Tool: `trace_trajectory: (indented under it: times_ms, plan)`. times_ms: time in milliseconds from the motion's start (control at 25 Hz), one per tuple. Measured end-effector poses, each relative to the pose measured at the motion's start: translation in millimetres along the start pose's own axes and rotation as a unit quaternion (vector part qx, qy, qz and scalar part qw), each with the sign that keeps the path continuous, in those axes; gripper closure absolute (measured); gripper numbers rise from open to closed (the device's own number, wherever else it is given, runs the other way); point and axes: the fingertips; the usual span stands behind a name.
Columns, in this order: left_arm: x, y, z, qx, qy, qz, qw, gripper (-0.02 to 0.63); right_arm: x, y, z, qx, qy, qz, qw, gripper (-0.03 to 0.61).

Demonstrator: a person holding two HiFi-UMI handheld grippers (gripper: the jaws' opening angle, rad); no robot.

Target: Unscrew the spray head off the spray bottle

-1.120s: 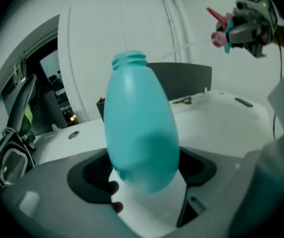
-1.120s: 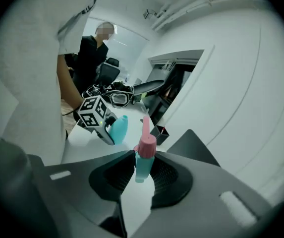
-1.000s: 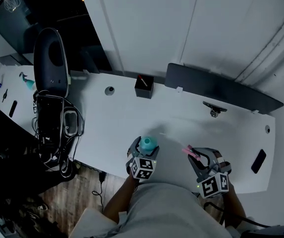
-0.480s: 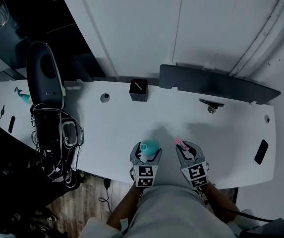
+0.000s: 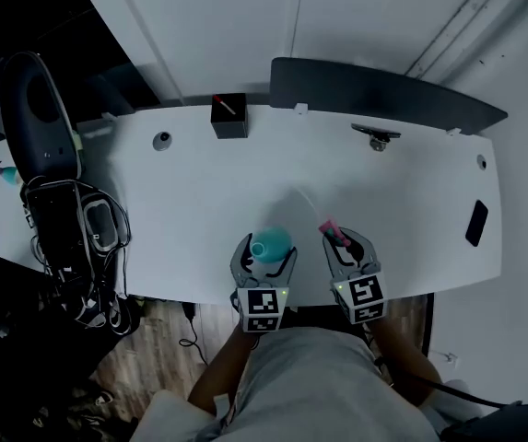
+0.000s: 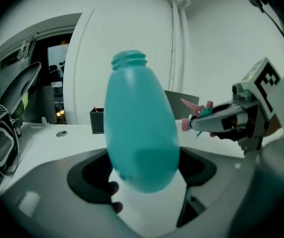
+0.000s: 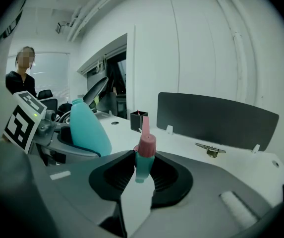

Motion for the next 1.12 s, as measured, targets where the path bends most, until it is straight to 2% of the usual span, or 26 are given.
trace_trajectory:
  times_ms: [280,640,920,1120]
  plan:
    - [-24.8,-43.8,1.9,0.002,-0.013,-0.004,0.9999,0.210,-50.8,3.8,-11.0,0.014,-0.024,-0.004,1.000,0.486]
    - [-83.9,-113.0,-18.2,0.000,-0.017,0.038,0.9991,0.210,-132.2,7.0,-56.4,0.037,-0.056,0.032,0.997,0.486]
    - [-152.5,-113.1,-55.0,-0.010,0.007,0.091,0.9958,0.210,-171.3,12.8,-89.1,0.106,-0.061,0.044,0.992,0.486]
    - [-170.4,-105.3,-68.9,-0.024,0.012,0.103,0.9943,0.210,-182.8,23.9,-90.1,0.098,-0.067,0.040,0.992,0.486]
Point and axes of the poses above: the fingertips, and each gripper's own axes: x forward along the fingers, y to its left, z out of its top, and after that the axes turned 1 degree about y, right-handed
